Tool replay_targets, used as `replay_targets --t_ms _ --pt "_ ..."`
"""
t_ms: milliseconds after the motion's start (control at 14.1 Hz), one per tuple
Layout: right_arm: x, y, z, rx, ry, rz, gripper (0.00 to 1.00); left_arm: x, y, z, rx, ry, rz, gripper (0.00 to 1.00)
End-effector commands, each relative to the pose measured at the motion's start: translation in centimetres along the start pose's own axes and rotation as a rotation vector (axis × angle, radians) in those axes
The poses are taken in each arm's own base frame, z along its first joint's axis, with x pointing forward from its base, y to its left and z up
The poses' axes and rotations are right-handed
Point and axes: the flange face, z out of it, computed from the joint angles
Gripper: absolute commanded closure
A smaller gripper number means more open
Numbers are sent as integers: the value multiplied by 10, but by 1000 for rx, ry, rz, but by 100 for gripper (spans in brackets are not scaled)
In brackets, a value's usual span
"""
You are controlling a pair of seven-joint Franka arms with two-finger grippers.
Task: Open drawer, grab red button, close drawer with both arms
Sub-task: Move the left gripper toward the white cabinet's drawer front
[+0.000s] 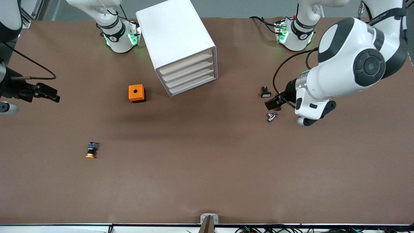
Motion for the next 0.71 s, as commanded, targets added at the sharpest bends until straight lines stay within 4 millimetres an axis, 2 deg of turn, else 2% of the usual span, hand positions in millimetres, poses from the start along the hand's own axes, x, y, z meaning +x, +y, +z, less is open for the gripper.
replay_targets --t_ms 0,71,213,426,639 --pt "1 4 -3 -1 8 4 0 -10 20 23 16 -87 -147 0" --pt "3 5 0 0 3 7 0 -15 29 38 27 -132 -207 0" --pt "14 7 24 -1 -38 10 0 -18 39 59 50 -194 -317 0" --pt "17 20 28 12 -44 33 0 -24 53 91 100 -284 -470 0" --pt "17 17 28 5 -44 27 0 -26 65 122 149 -328 -583 0"
